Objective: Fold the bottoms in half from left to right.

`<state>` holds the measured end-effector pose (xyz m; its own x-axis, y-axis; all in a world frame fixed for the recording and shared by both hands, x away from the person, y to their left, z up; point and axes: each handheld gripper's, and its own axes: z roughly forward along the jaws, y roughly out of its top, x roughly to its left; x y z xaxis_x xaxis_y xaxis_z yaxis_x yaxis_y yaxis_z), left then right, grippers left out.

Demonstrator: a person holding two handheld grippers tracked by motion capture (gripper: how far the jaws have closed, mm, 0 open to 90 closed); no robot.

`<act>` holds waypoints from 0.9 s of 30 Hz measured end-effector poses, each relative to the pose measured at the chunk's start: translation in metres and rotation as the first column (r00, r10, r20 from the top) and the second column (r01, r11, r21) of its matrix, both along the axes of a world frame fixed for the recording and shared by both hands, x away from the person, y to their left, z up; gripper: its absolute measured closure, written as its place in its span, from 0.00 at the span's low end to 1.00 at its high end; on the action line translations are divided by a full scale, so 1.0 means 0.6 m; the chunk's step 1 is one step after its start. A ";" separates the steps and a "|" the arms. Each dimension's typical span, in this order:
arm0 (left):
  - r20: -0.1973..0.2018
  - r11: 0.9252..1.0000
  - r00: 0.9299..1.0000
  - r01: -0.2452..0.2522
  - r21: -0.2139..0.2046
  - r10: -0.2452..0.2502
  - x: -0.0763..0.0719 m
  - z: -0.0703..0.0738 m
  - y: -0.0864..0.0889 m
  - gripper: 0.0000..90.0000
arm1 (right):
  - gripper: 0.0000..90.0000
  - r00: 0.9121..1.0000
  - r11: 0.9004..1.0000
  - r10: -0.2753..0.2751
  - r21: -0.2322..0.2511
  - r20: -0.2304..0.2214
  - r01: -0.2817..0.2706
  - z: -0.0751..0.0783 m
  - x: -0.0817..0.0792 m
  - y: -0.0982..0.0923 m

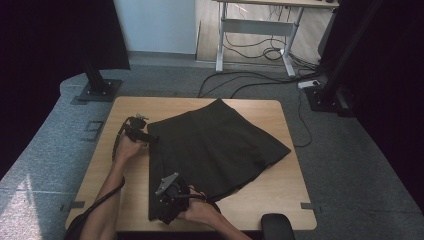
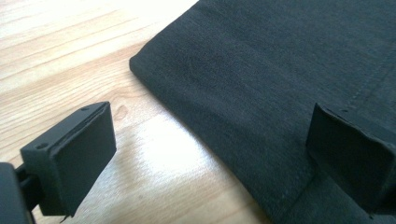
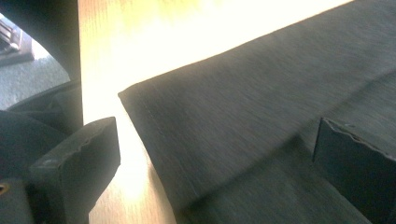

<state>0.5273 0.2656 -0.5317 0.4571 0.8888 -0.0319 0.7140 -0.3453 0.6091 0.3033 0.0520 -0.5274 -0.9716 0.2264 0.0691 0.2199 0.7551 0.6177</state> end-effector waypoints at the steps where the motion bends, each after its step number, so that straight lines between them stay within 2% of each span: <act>1: -0.003 1.000 1.000 0.001 0.007 -0.001 0.001 -0.003 -0.002 0.01 | 0.01 1.000 1.000 0.006 -0.008 0.003 -0.006 -0.002 -0.002 0.004; 4: -0.013 1.000 1.000 -0.003 0.025 0.003 0.005 -0.012 -0.007 0.00 | 0.01 1.000 0.999 0.016 -0.028 0.016 -0.016 -0.008 -0.004 0.015; 7: -0.010 0.999 0.999 -0.032 0.009 0.032 0.007 -0.015 -0.003 0.00 | 0.04 0.999 0.998 0.029 -0.058 0.036 -0.027 -0.016 -0.007 0.022; 8: -0.011 0.999 0.999 -0.044 0.010 0.044 0.008 -0.014 -0.001 0.00 | 0.03 0.997 0.997 0.040 -0.065 0.063 -0.036 -0.019 -0.009 0.024; 10: -0.007 0.999 0.999 -0.049 0.012 0.049 0.008 -0.015 0.000 0.00 | 0.03 0.997 0.997 0.040 -0.070 0.071 -0.035 -0.021 -0.011 0.026; 14: 0.007 0.999 0.999 -0.051 0.003 0.051 0.004 -0.017 -0.001 0.00 | 0.12 0.997 0.997 0.030 -0.071 0.066 -0.026 -0.016 -0.006 0.024; 16: 0.011 0.999 0.999 -0.040 0.002 0.040 0.001 -0.014 -0.002 0.03 | 0.18 0.998 0.998 0.014 -0.069 0.066 -0.009 -0.013 -0.004 0.023; 18: 0.008 1.000 1.000 -0.022 0.000 0.022 -0.002 -0.009 -0.007 0.13 | 0.24 0.998 0.997 -0.007 -0.071 0.062 0.011 -0.011 -0.004 0.023; 20: 0.009 1.000 1.000 -0.013 -0.001 0.013 -0.003 -0.006 -0.011 0.24 | 0.34 0.998 0.997 -0.025 -0.071 0.065 0.030 -0.007 -0.003 0.023; 22: 0.011 1.000 1.000 -0.009 -0.007 0.009 -0.003 -0.004 -0.014 0.31 | 0.50 0.998 0.997 -0.027 -0.065 0.064 0.031 -0.004 -0.003 0.024; 27: 0.005 1.000 1.000 -0.011 -0.018 0.012 -0.002 0.000 -0.023 0.53 | 0.76 0.997 0.997 -0.031 -0.062 0.074 0.036 0.000 0.004 0.022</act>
<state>0.5263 0.2518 -0.5316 0.4470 0.8933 -0.0458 0.7149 -0.3260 0.6186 0.3057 0.0650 -0.5276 -0.9653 0.2604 -0.0171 0.2018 0.7863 0.5840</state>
